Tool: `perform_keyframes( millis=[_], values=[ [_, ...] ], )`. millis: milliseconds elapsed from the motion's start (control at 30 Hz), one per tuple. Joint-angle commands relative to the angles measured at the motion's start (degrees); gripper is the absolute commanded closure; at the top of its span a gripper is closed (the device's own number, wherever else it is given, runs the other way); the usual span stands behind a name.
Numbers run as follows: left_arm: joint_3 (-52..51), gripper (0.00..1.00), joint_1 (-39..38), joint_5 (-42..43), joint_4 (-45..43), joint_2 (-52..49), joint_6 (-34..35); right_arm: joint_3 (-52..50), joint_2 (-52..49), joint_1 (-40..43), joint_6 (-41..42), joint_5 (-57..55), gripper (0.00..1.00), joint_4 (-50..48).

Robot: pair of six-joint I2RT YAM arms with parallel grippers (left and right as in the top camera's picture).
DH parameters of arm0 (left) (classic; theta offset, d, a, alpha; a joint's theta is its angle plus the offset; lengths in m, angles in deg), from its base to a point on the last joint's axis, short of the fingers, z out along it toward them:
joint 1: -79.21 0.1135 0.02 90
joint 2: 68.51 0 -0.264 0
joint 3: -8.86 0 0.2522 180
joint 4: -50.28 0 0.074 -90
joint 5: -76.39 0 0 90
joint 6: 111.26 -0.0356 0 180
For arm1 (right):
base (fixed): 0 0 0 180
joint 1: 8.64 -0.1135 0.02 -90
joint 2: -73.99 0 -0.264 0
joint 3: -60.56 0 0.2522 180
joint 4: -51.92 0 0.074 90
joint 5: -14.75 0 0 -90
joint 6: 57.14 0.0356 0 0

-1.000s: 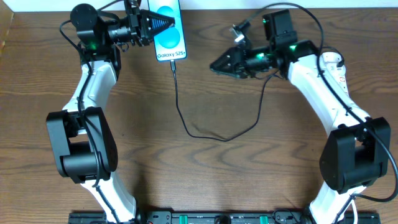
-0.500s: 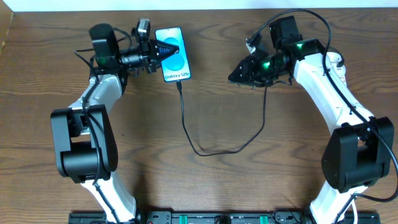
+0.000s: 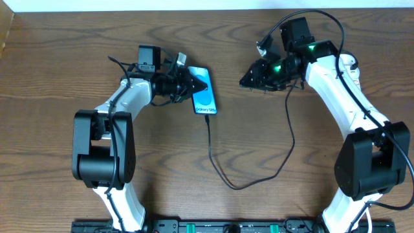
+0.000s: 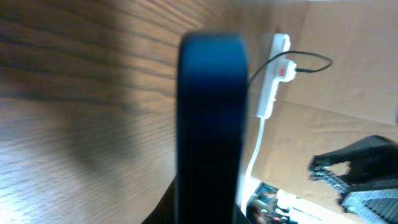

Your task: Plug charger to phone and switch on socket

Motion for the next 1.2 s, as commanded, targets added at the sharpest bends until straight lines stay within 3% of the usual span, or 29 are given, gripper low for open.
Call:
perform_keyframes(
  millis=[0, 200, 1033, 1133, 1167],
  values=[
    [0.81, 0.93, 0.57, -1.51, 4.00, 1.51, -12.33, 0.31, -0.04, -0.04, -1.64, -0.72, 0.67, 0.83],
    [0.79, 0.93, 0.37, -1.62, 11.13, 0.96, -20.83, 0.31, -0.04, -0.20, -1.86, -2.23, 0.69, 1.95],
    [0.76, 0.93, 0.35, -4.72, 10.29, -9.16, -16.50, 0.31, -0.04, -2.62, -1.81, -6.73, 0.68, 2.47],
    [0.76, 0.92, 0.35, -4.83, 10.29, -9.49, -16.50, 0.31, -0.04, -2.62, -1.81, -6.75, 0.67, 2.45],
    [0.76, 0.87, 0.35, -5.01, 10.27, -9.49, -16.50, 0.31, -0.04, -2.62, -1.79, -6.99, 0.67, 2.47]
  ],
)
